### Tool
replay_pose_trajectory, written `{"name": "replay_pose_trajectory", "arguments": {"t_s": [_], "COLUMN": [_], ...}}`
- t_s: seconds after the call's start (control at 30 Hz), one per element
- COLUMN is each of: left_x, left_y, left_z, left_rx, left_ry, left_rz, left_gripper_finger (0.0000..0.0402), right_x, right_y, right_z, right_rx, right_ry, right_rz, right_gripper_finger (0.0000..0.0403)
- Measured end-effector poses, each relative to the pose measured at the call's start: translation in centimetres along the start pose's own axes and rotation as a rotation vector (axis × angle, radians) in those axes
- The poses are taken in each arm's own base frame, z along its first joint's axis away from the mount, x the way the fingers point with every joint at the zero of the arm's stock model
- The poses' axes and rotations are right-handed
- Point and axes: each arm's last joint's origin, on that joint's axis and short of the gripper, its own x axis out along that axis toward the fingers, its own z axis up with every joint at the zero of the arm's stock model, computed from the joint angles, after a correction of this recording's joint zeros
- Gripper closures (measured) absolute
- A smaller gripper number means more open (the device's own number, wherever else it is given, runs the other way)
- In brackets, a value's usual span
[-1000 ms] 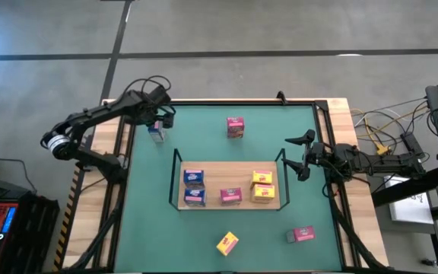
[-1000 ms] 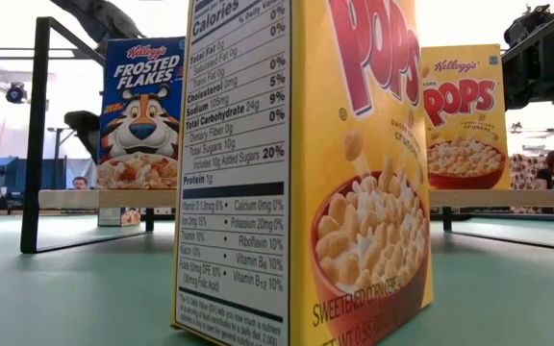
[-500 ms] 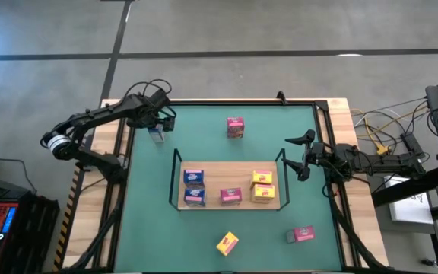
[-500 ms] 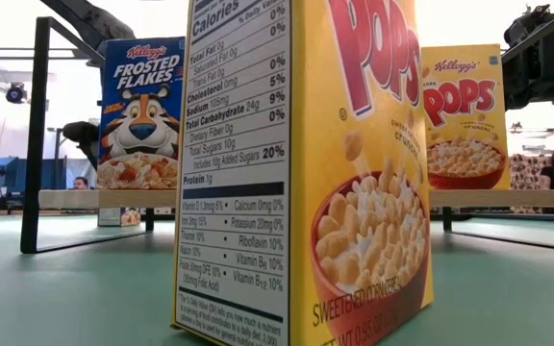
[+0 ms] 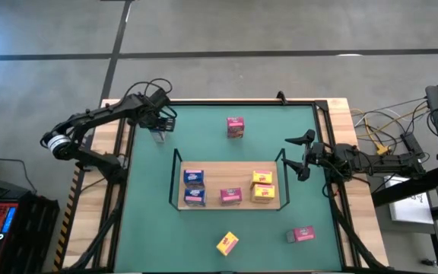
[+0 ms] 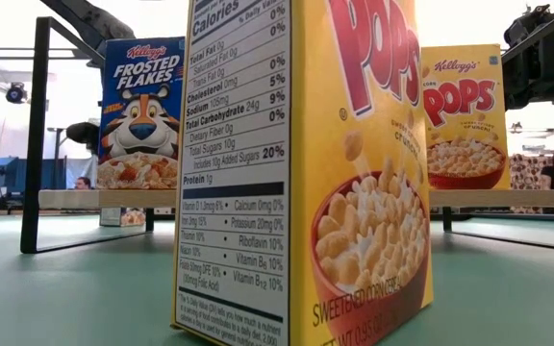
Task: Stack cereal on shelf
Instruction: Put the blue cereal box on the shelf aligned with the other blue cereal box
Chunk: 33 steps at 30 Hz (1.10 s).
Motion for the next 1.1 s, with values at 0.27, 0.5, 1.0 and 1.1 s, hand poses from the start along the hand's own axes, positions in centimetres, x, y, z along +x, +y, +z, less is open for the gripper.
{"name": "replay_pose_trajectory", "arguments": {"t_s": [0.27, 0.5, 1.0, 1.1], "left_x": [-0.7, -2.8, -7.3, -7.6], "left_y": [-0.4, -1.5, -7.2, -8.1], "left_z": [0.5, 1.7, 0.1, -1.0], "left_rx": [0.075, 0.185, 0.739, 0.870], "left_ry": [0.008, -0.034, -0.239, -0.254], "left_rz": [-0.076, -0.199, -0.369, -0.395], "left_gripper_finger": [0.0272, 0.0272, 0.0272, 0.0271], "right_x": [0.0, 0.0, 0.0, 0.0], "right_y": [0.0, 0.0, 0.0, 0.0], "right_z": [0.0, 0.0, 0.0, 0.0], "right_rx": [0.000, 0.000, 0.000, 0.000], "right_ry": [0.000, 0.000, 0.000, 0.000], "right_rz": [0.000, 0.000, 0.000, 0.000], "right_gripper_finger": [0.0033, 0.0033, 0.0033, 0.0033]}}
